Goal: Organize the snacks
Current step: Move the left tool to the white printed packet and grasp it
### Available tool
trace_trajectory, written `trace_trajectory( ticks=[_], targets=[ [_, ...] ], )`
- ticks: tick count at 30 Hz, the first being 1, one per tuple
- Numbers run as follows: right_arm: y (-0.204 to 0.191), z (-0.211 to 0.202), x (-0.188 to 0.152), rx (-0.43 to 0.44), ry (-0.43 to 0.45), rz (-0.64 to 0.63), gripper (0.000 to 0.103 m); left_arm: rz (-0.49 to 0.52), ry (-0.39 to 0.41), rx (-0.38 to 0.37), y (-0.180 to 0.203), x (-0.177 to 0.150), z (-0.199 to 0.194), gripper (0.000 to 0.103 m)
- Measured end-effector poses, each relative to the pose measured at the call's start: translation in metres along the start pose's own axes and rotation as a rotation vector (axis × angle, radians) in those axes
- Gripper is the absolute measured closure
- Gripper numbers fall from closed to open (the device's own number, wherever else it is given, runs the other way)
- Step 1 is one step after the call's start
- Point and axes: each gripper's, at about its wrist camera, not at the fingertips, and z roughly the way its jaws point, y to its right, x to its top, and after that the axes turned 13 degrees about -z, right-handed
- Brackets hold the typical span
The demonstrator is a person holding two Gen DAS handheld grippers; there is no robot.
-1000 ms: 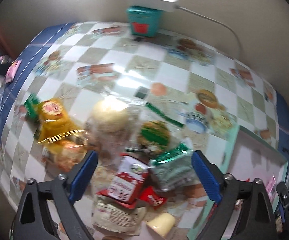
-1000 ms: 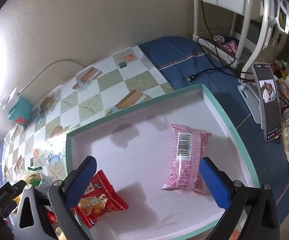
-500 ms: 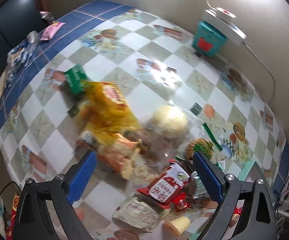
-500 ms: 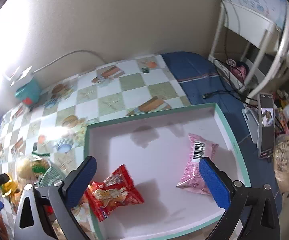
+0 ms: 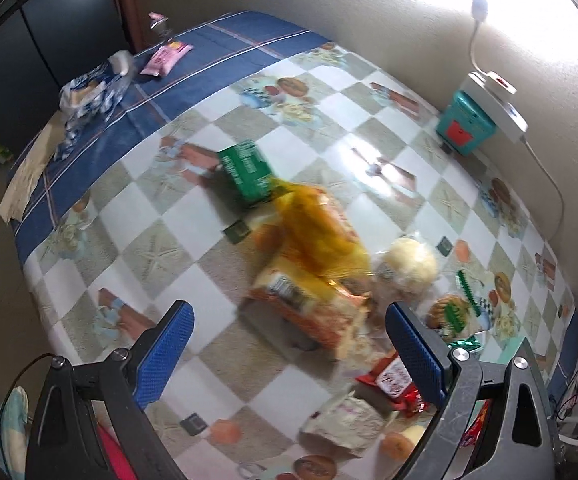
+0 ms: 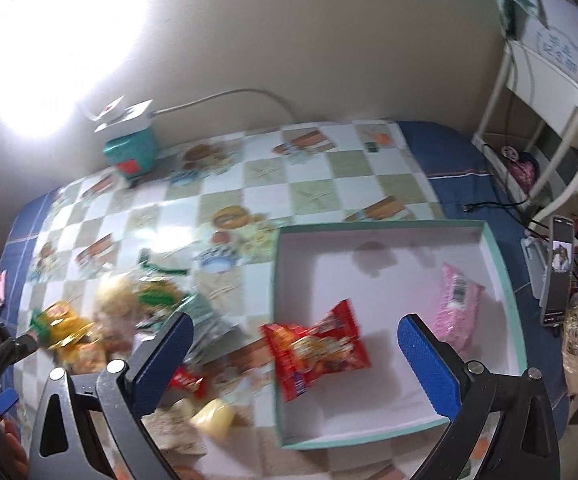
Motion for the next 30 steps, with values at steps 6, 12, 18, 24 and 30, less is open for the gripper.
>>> trace_trajectory(
  ticks=[6, 12, 18, 24, 30],
  targets=[
    [-0.034, -0.004, -0.005, 0.120, -0.021, -0.049, 0.000, -0.051, -0.038, -0.014, -0.029, 0.006, 0.005, 0.006],
    [-0.043, -0.006, -0.011, 0.160, -0.040, -0.048, 0.000, -0.071, -0.089, -0.029, -0.049, 0.004, 0.014, 0.006],
    [-0.046, 0.011, -0.031, 0.222, -0.129, -0.008, 0.000, -0.074, -0.116, -0.048, -0.061, 0.003, 0.021, 0.006],
    [-0.048, 0.029, -0.049, 0.203, -0.206, -0.008, 0.000, 0.015, -0.182, -0.062, -0.045, -0.010, 0.032, 0.006],
    [-0.045, 0.049, -0.068, 0.164, -0.292, 0.010, 0.000, 0.140, -0.285, -0.050, -0.016, -0.036, 0.053, 0.006]
  ],
)
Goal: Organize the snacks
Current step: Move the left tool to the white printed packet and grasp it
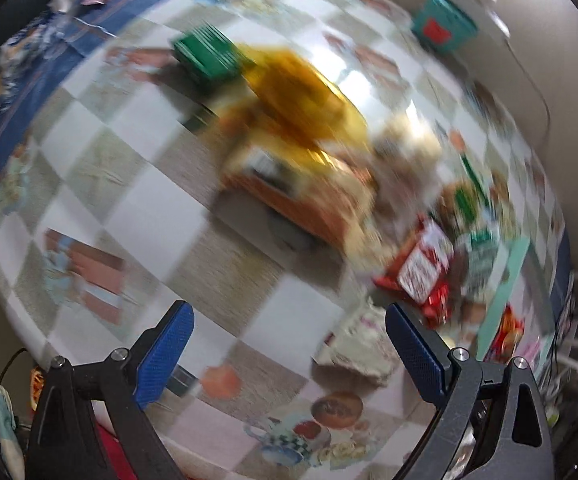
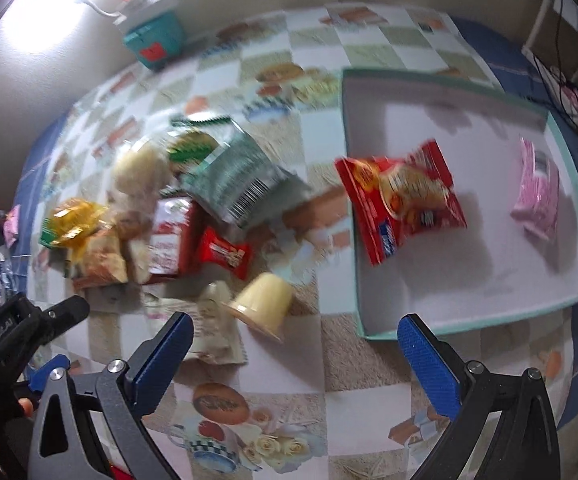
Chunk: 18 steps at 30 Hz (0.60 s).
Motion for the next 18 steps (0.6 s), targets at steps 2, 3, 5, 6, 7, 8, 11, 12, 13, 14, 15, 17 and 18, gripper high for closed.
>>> trace_trajectory(
  ticks=[2, 3, 5, 6, 7, 8, 11, 12, 13, 14, 15, 17, 18],
  targets=[
    [0.004, 0.004, -0.001, -0.020, -0.014, 0.009, 0.000, 0.032, -0.021, 0.017, 0.009, -0.005, 0.008, 0.006],
    [0.006, 0.004, -0.001, -0.028, -0.014, 0.014, 0.000, 0.048, -0.022, 0.029, 0.013, -0.007, 0.011, 0.006],
    [0.011, 0.002, -0.001, -0.041, -0.006, 0.029, 0.000, 0.086, -0.018, 0.052, 0.021, -0.012, 0.015, 0.006],
    [0.013, 0.001, -0.001, -0.046, -0.004, 0.036, 0.000, 0.103, -0.015, 0.059, 0.025, -0.014, 0.016, 0.006],
    [0.015, 0.001, -0.001, -0.049, -0.004, 0.042, 0.000, 0.118, -0.014, 0.063, 0.029, -0.016, 0.017, 0.006],
    [0.016, 0.001, 0.000, -0.052, -0.006, 0.046, 0.000, 0.134, -0.012, 0.070, 0.033, -0.018, 0.019, 0.006],
    [0.022, 0.002, -0.001, -0.072, -0.016, 0.057, 0.000, 0.180, 0.000, 0.110, 0.043, -0.022, 0.026, 0.006],
    [0.025, 0.002, 0.000, -0.075, -0.018, 0.061, 0.000, 0.187, -0.004, 0.115, 0.044, -0.023, 0.028, 0.006],
    [0.028, 0.002, -0.001, -0.076, -0.019, 0.067, 0.000, 0.193, -0.013, 0.116, 0.045, -0.023, 0.030, 0.006],
    [0.031, 0.002, -0.001, -0.078, -0.020, 0.075, 0.000, 0.199, -0.018, 0.118, 0.047, -0.025, 0.031, 0.006],
    [0.033, 0.003, -0.001, -0.080, -0.021, 0.080, 0.000, 0.207, -0.018, 0.123, 0.047, -0.025, 0.032, 0.006],
    [0.037, 0.003, -0.001, -0.089, -0.024, 0.089, 0.000, 0.228, -0.015, 0.136, 0.051, -0.029, 0.035, 0.006],
    [0.039, 0.003, -0.001, -0.093, -0.026, 0.093, 0.000, 0.238, -0.015, 0.141, 0.055, -0.034, 0.037, 0.006]
  ],
)
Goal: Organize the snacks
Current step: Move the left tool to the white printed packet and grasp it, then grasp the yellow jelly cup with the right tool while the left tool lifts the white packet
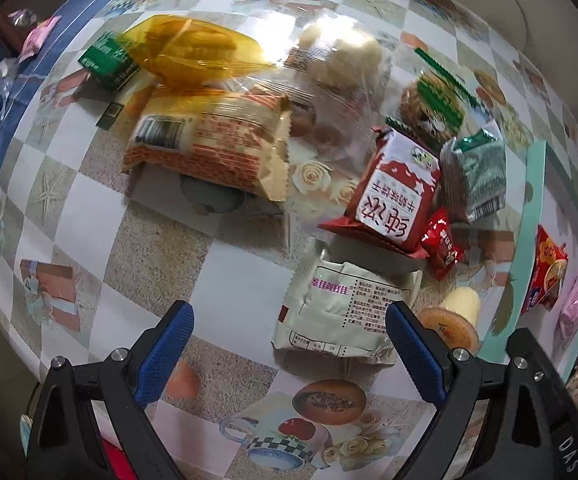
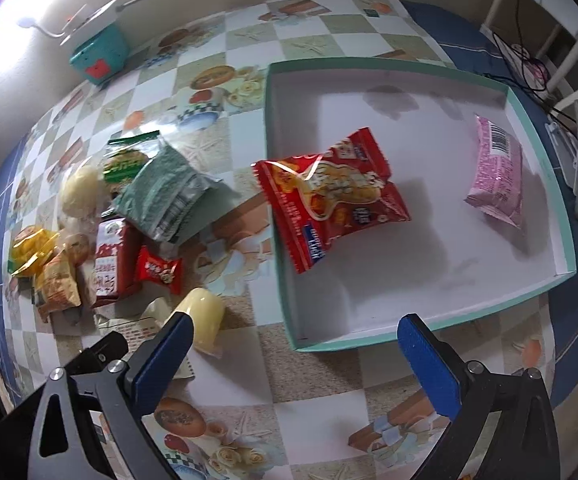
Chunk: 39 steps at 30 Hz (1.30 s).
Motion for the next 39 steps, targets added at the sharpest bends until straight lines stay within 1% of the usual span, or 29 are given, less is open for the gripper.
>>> trace_trajectory(
  ticks=[4, 9, 14, 18, 21, 24, 26, 31, 35, 39],
  targets=[
    [0.008, 0.000, 0.000, -0.005, -0.003, 0.026, 0.000, 0.035, -0.005, 0.015, 0.009, -0.004, 0.004, 0.006],
    [0.016, -0.002, -0.001, -0.005, 0.001, 0.050, 0.000, 0.104, 0.007, 0.044, 0.029, -0.015, 0.009, 0.006],
    [0.018, -0.003, -0.001, -0.003, 0.004, 0.050, 0.000, 0.155, 0.018, 0.072, 0.050, -0.023, 0.015, 0.006],
    [0.017, -0.004, -0.001, -0.003, 0.005, 0.043, 0.000, 0.202, 0.043, 0.096, 0.068, -0.034, 0.021, 0.006],
    [0.015, -0.002, 0.002, -0.006, 0.005, 0.043, 0.000, 0.222, 0.040, 0.106, 0.080, -0.038, 0.028, 0.006],
    [0.015, -0.001, 0.002, -0.008, 0.004, 0.042, 0.000, 0.227, 0.046, 0.095, 0.086, -0.042, 0.029, 0.010],
    [0.015, -0.001, 0.002, -0.009, 0.004, 0.041, 0.000, 0.224, 0.048, 0.080, 0.082, -0.042, 0.025, 0.020],
    [0.013, 0.000, 0.001, -0.010, 0.003, 0.034, 0.000, 0.204, 0.035, 0.053, 0.073, -0.036, 0.020, 0.030],
    [0.010, 0.001, 0.002, -0.009, 0.003, 0.026, 0.000, 0.169, 0.032, 0.056, 0.069, -0.030, 0.019, 0.031],
    [0.004, 0.002, 0.002, -0.005, 0.006, 0.004, 0.000, 0.101, 0.021, 0.043, 0.060, -0.022, 0.016, 0.031]
  ],
)
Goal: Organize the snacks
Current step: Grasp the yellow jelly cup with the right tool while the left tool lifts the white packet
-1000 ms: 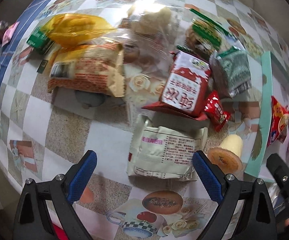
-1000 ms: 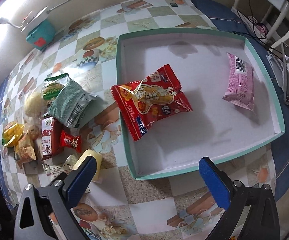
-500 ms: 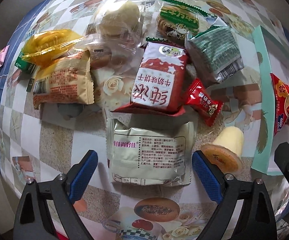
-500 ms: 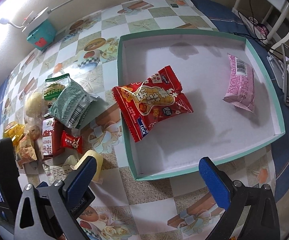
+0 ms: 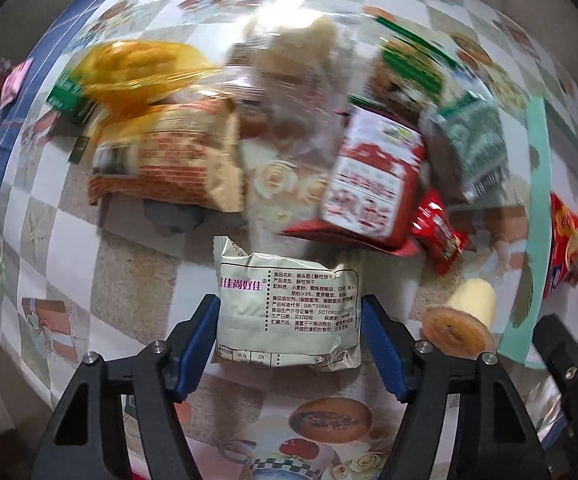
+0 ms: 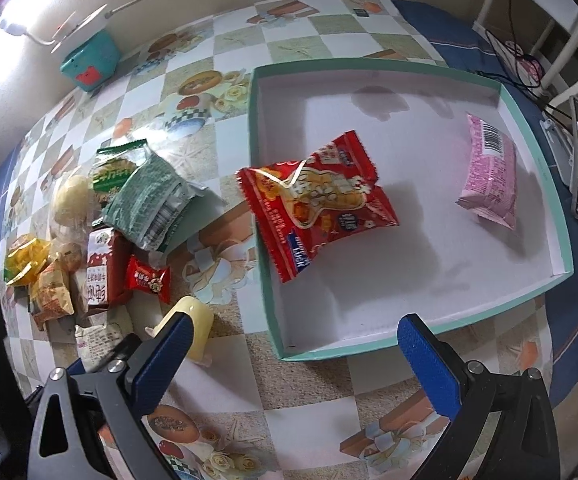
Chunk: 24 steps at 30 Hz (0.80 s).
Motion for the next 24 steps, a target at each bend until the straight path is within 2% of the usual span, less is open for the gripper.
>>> trace_trajectory(
  ticks=[1, 7, 10, 15, 20, 24],
  targets=[
    [-0.003, 0.000, 0.000, 0.005, 0.001, -0.009, 0.000, -0.017, -0.004, -0.008, -0.015, -0.001, -0.005, 0.031],
    [-0.023, -0.003, 0.000, 0.031, 0.028, -0.075, 0.002, -0.124, -0.008, -0.032, -0.032, 0.015, -0.008, 0.031],
    [-0.037, -0.005, 0.000, 0.051, 0.044, -0.115, 0.005, -0.168, -0.009, -0.053, -0.040, 0.018, -0.011, 0.031],
    [-0.056, 0.000, -0.002, 0.099, 0.041, -0.164, 0.017, -0.221, -0.007, -0.081, -0.051, 0.013, -0.018, 0.031],
    [-0.072, 0.008, -0.002, 0.119, 0.033, -0.200, 0.017, -0.250, -0.016, -0.100, -0.056, 0.013, -0.016, 0.031],
    [-0.081, 0.020, -0.001, 0.122, 0.020, -0.217, 0.025, -0.253, -0.028, -0.107, -0.050, 0.008, -0.011, 0.031]
  ],
)
